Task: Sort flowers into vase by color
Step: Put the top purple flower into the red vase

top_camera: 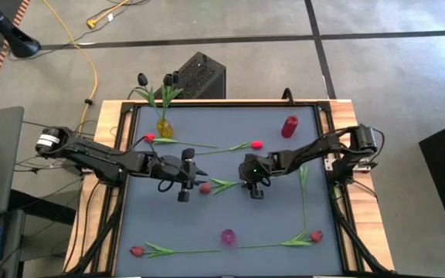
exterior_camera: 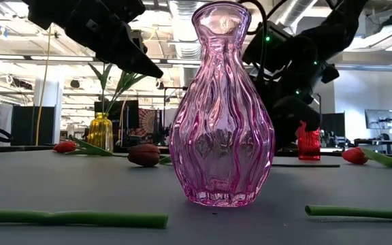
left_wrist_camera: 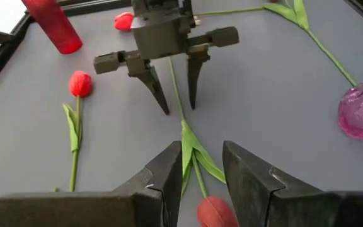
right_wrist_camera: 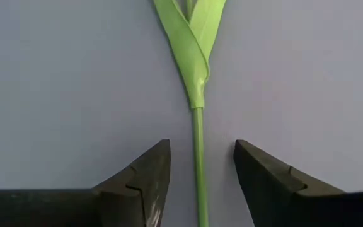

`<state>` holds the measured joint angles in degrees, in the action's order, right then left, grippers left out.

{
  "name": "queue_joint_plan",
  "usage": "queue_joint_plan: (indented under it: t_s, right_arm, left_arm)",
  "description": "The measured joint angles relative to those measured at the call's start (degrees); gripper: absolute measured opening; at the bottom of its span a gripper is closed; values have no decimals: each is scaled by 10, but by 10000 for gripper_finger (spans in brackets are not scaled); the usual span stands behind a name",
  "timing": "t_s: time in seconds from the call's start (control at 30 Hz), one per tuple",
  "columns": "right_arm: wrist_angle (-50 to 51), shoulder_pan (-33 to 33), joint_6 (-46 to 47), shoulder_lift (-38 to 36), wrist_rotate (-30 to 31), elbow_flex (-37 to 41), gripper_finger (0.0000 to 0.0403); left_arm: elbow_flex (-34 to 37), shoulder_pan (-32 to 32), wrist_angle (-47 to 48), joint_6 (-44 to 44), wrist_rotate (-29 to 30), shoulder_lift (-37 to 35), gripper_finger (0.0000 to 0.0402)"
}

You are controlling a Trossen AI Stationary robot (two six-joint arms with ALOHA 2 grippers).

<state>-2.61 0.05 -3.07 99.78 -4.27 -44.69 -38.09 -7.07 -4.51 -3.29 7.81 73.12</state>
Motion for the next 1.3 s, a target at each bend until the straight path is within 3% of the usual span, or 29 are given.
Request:
queue_joint_plan:
  t_s: [0.2,0.53,0.93,1.3]
  right_arm:
    - [-4,10,0,33,36,-2,171]
    - [9,33,50,9,46,-1,17]
    - [58,28,73,-170,59,35,16]
    - [-101,-44,76,-406,73,185,16]
  left_arm:
    - [0,7,-7,1,1,0,103]
    - [0,7,-29,-5,0,0,103]
    - [0,7,-30,-5,-14,0,103]
    - [0,7,-32,-3,-31,0,103]
